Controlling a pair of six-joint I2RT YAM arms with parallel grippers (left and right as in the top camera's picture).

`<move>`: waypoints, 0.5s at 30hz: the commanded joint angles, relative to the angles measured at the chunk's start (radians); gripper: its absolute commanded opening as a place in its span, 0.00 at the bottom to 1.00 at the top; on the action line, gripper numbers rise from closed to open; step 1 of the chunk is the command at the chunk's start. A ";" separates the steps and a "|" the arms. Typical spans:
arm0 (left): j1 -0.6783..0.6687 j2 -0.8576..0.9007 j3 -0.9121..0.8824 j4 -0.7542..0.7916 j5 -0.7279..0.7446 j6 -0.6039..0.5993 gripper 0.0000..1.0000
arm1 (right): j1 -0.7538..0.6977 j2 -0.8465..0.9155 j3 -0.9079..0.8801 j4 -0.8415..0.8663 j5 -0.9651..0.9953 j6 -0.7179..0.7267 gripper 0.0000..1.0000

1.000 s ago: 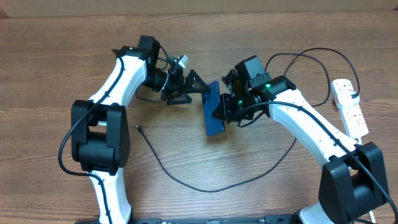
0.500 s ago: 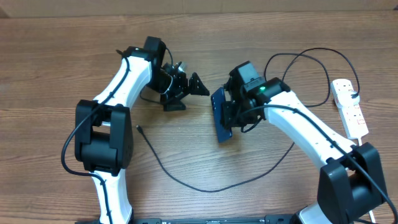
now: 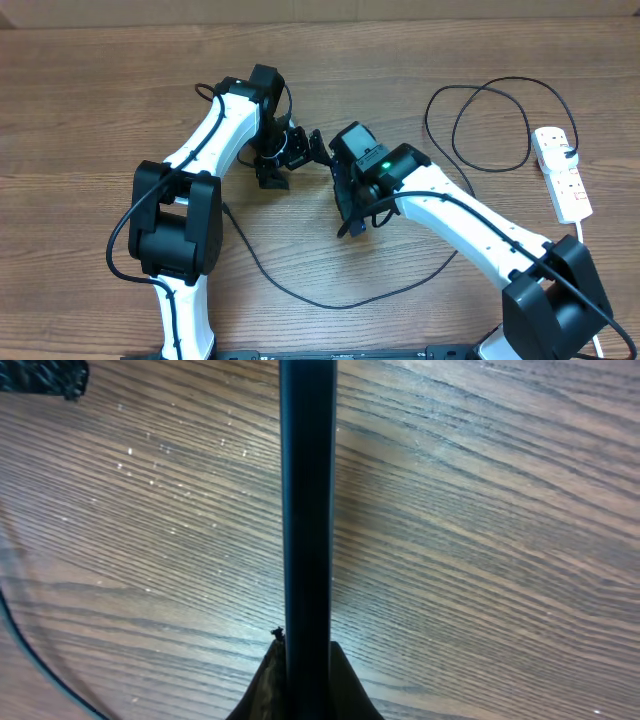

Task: Plug charger to phone and switch on socket
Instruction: 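Lift the phone on edge with the right gripper, left gripper releasing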

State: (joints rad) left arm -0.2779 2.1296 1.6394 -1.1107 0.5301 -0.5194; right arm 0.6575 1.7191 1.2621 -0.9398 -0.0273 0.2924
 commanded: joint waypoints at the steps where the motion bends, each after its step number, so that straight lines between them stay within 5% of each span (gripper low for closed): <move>1: -0.011 0.003 0.019 0.003 -0.010 -0.019 1.00 | 0.022 -0.038 0.029 0.011 0.008 -0.013 0.04; 8: 0.032 0.003 0.019 0.036 0.040 0.088 1.00 | -0.025 -0.038 0.029 0.000 -0.032 0.077 0.04; 15: 0.118 0.003 0.018 0.034 0.484 0.465 0.96 | -0.191 -0.038 0.029 0.055 -0.374 0.049 0.04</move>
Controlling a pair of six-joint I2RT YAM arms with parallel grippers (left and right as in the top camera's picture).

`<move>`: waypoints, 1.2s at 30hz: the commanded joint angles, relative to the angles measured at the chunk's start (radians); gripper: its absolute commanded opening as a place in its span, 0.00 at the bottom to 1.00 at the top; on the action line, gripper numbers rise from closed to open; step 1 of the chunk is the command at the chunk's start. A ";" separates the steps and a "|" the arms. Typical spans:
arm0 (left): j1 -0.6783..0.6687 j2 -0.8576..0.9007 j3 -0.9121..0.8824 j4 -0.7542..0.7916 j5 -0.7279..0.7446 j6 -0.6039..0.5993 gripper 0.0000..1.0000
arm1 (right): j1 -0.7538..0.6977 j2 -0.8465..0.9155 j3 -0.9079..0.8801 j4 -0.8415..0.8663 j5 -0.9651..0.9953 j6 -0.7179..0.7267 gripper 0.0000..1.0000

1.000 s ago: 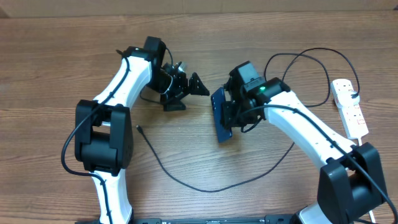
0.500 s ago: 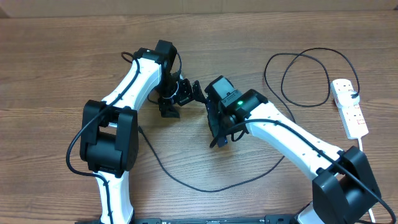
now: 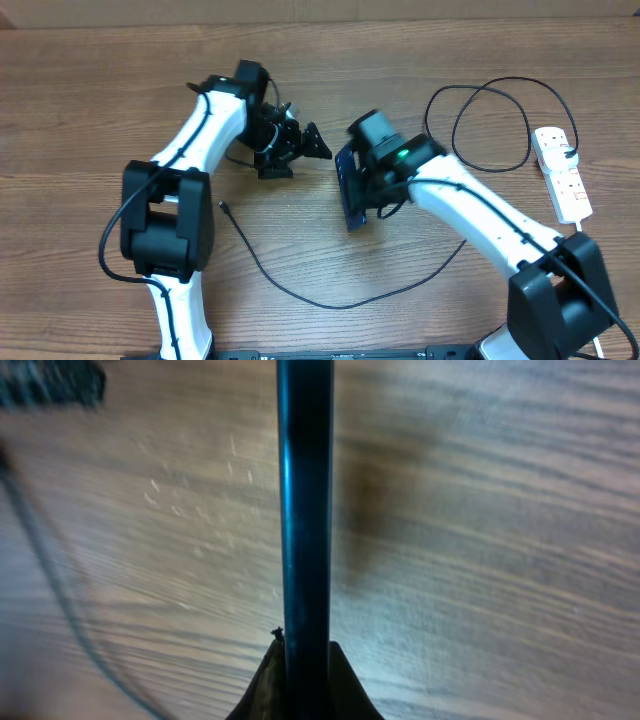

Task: Plug charger to phone and switch on socket
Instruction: 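Lift the phone on edge with the right gripper, left gripper releasing, then hand the phone from the right gripper to the left gripper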

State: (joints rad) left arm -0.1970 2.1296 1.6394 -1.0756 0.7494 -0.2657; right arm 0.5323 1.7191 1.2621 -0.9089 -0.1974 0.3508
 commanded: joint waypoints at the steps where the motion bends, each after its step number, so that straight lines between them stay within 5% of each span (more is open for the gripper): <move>1: 0.048 0.003 0.019 -0.001 0.328 0.261 0.96 | -0.095 -0.038 0.029 0.041 -0.294 -0.034 0.04; 10: 0.099 0.003 0.019 0.005 0.598 0.410 0.96 | -0.232 -0.038 0.029 0.214 -0.848 -0.088 0.04; 16: 0.097 0.003 0.019 0.018 0.824 0.454 0.91 | -0.224 -0.038 0.029 0.315 -0.854 0.034 0.04; 26: 0.077 0.003 0.019 0.018 0.831 0.392 0.60 | -0.222 -0.038 0.029 0.422 -0.851 0.171 0.04; 36: 0.062 0.003 0.019 0.018 0.832 0.310 0.49 | -0.184 -0.038 0.029 0.494 -0.776 0.279 0.04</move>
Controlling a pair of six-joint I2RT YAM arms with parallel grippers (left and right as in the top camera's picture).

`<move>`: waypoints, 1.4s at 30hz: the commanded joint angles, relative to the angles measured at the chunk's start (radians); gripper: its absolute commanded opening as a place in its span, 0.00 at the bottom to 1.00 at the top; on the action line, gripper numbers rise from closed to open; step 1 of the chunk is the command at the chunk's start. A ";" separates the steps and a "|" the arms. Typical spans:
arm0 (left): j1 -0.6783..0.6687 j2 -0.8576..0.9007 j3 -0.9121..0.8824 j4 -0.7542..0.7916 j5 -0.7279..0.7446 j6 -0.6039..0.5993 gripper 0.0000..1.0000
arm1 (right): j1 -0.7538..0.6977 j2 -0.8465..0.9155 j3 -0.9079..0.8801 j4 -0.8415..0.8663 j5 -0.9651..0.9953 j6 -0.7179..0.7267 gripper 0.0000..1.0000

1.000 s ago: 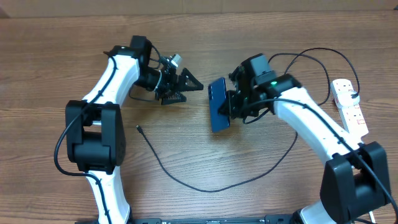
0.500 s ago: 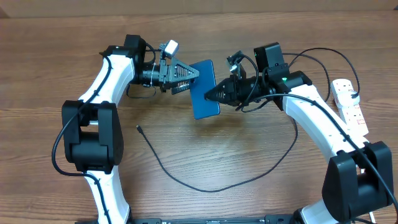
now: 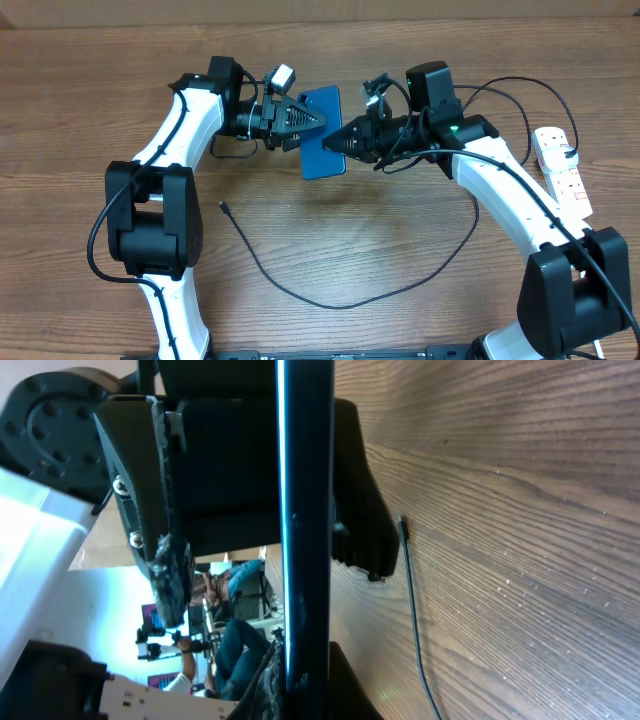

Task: Plug charger to phone and switch on socket
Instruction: 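Hand the phone from the right gripper to the left gripper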

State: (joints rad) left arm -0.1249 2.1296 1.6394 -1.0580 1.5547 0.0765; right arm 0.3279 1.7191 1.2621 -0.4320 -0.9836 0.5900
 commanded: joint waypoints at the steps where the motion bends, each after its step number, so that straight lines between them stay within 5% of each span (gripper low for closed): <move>1: -0.011 0.003 0.019 0.000 0.026 -0.032 0.49 | 0.026 -0.038 0.029 0.017 0.015 0.039 0.04; 11: -0.011 0.003 0.019 0.013 0.026 -0.032 0.43 | 0.043 -0.038 0.027 -0.018 0.056 0.043 0.04; 15: -0.011 0.003 0.019 0.020 0.026 -0.032 0.19 | 0.055 -0.038 0.027 -0.017 0.068 0.066 0.04; 23: -0.011 0.003 0.019 0.023 0.026 -0.032 0.04 | 0.066 -0.038 0.027 -0.034 0.071 0.069 0.04; 25: -0.011 0.003 0.019 0.023 0.026 -0.032 0.04 | 0.066 -0.038 0.027 -0.034 0.071 0.068 0.21; 28: -0.011 0.003 0.019 0.023 0.026 -0.033 0.04 | 0.066 -0.038 0.027 -0.034 0.070 0.068 0.79; 30: -0.011 0.003 0.019 0.022 0.023 -0.058 0.04 | 0.061 -0.038 0.027 -0.042 0.064 0.069 0.97; 36: -0.011 0.003 0.019 -0.041 -0.129 -0.164 0.04 | 0.020 -0.038 0.027 -0.095 0.063 0.064 1.00; 42: -0.011 0.003 0.019 -0.276 -0.325 -0.213 0.04 | -0.045 -0.038 0.027 -0.174 0.069 -0.015 1.00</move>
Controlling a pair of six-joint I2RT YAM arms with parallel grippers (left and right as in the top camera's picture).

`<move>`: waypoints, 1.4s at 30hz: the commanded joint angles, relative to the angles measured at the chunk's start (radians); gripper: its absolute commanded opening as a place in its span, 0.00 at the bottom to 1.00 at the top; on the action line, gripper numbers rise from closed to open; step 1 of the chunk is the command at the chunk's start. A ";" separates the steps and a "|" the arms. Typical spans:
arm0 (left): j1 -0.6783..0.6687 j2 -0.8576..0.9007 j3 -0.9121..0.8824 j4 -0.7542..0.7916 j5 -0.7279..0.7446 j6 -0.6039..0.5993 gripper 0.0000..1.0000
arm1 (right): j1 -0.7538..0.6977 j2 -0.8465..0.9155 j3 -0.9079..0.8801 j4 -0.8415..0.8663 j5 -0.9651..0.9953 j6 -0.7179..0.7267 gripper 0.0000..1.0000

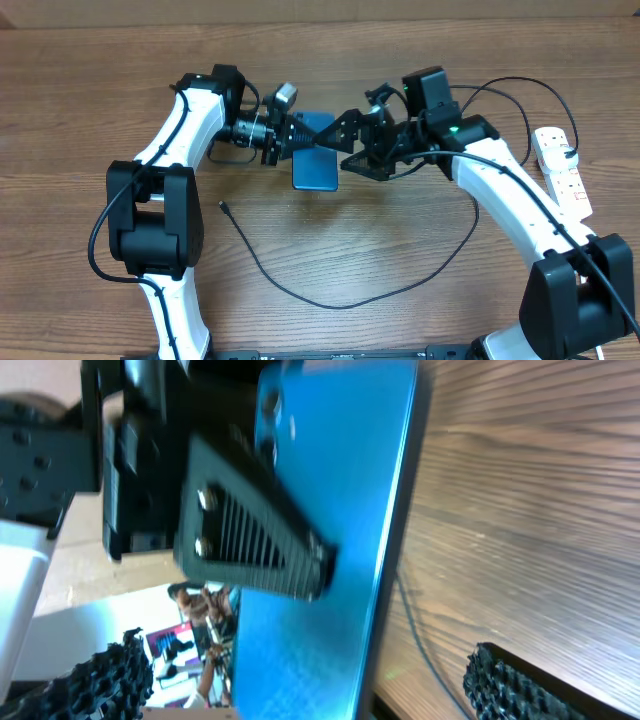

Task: Plug charger to phone and switch on socket
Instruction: 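Hand the phone from the right gripper to the left gripper, then hold the phone upright in the left gripper and move it left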

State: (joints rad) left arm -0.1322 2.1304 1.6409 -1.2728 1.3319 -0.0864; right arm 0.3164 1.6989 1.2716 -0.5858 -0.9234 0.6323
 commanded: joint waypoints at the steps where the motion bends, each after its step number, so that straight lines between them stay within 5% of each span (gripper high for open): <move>1: -0.004 0.003 0.017 -0.102 -0.124 -0.050 0.04 | -0.048 -0.018 0.017 -0.049 0.019 -0.083 1.00; 10: -0.015 0.003 0.017 -0.400 -0.186 -0.049 0.04 | -0.165 -0.018 0.017 -0.427 0.447 -0.222 1.00; 15: -0.039 0.002 0.017 -0.418 -0.137 -0.096 0.04 | -0.175 -0.018 0.017 -0.546 0.669 -0.222 1.00; 28: -0.149 -0.024 0.017 -0.419 -0.074 -0.132 0.04 | -0.178 -0.018 0.017 -0.645 0.928 -0.222 1.00; 35: -0.209 -0.153 0.017 -0.418 -0.046 -0.317 0.04 | -0.177 -0.018 0.017 -0.640 0.985 -0.222 1.00; 42: -0.209 -0.281 0.017 -0.418 0.111 -0.354 0.04 | -0.177 -0.018 0.017 -0.575 0.985 -0.222 1.00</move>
State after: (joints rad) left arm -0.3435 1.9087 1.6409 -1.6844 1.3228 -0.3828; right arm 0.1398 1.6989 1.2743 -1.1790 0.0410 0.4145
